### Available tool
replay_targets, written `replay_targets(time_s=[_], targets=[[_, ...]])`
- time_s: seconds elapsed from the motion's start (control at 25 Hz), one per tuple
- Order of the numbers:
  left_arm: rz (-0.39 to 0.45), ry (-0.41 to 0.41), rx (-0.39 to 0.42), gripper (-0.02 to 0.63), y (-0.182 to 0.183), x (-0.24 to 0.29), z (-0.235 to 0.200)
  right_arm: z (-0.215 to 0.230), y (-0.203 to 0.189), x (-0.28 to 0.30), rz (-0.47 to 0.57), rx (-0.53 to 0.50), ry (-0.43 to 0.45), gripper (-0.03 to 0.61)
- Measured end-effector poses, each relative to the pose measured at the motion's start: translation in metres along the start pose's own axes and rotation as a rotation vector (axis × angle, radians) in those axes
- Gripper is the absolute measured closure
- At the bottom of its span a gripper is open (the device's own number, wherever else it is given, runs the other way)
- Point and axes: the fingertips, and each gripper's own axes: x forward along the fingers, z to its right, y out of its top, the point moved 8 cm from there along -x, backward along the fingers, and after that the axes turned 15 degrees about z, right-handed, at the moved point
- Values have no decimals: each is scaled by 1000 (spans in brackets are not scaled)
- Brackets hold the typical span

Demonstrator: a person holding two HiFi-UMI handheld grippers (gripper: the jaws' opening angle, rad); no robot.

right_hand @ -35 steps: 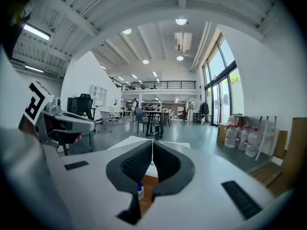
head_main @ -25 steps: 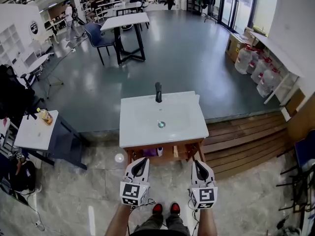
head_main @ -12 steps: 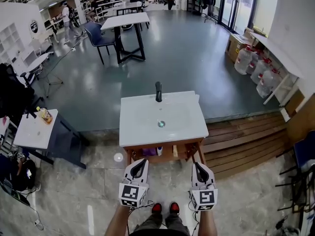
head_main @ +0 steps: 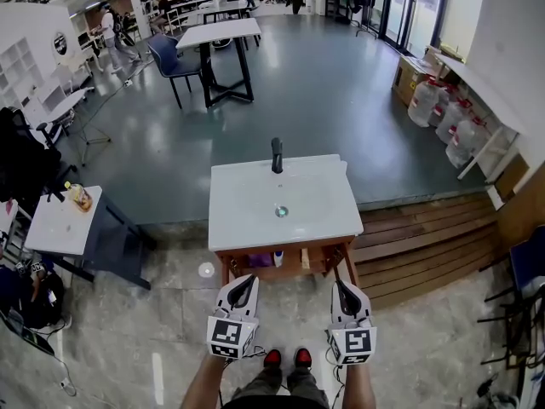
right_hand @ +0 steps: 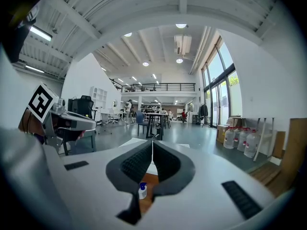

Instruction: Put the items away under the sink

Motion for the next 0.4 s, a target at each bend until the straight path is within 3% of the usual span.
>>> replay_targets(time_s=[0.4], targets=[[-5, -16, -6, 607, -3, 2, 8, 3, -1, -4, -8, 2, -6, 546]])
